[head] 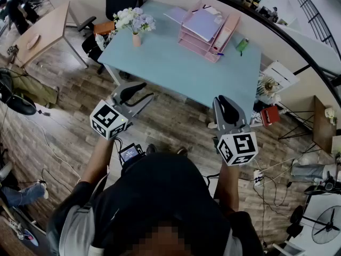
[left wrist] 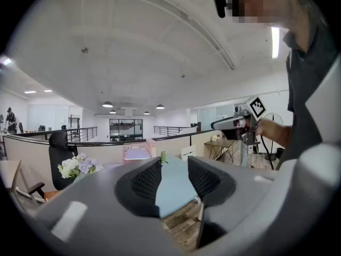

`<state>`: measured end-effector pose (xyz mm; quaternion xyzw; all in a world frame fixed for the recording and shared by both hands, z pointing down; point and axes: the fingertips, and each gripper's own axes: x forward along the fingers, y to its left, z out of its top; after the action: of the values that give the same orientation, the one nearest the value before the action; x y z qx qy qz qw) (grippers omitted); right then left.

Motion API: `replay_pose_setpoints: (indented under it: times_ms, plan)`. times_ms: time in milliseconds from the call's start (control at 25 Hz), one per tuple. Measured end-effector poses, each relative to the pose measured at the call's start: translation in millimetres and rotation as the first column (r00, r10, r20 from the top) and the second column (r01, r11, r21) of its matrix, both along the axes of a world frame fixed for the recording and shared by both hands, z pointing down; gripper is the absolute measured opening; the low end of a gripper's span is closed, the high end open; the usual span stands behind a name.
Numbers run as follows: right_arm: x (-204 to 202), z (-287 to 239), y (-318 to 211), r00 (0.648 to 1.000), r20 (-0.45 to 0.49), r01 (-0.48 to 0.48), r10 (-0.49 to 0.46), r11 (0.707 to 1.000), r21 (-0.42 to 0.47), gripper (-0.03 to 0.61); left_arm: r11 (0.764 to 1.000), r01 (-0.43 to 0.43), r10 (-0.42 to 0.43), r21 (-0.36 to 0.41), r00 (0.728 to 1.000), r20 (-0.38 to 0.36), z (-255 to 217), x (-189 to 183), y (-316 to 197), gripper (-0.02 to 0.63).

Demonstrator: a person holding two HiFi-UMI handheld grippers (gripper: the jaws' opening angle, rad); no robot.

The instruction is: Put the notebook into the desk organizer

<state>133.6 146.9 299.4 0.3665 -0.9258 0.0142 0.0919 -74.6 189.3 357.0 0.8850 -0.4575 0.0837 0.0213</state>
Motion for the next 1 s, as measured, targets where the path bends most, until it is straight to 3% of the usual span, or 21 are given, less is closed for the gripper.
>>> replay_pose_setpoints:
  times_ms: [640,1000]
  plan:
    - [-38,3,10,0.999,-0.007,-0.046,0.046,0.999,-0.003,0.035,0.998,-0.058,0.058,0.017,0.998,-0.013,5,-32,1,0.213]
    - [-43,3,4,0.998,0.0,-0.057,0.057,0.998,-0.012,0.083,0.996,-0.085,0.085,0.001,0.996,-0.026,14,-30,-4,0.213]
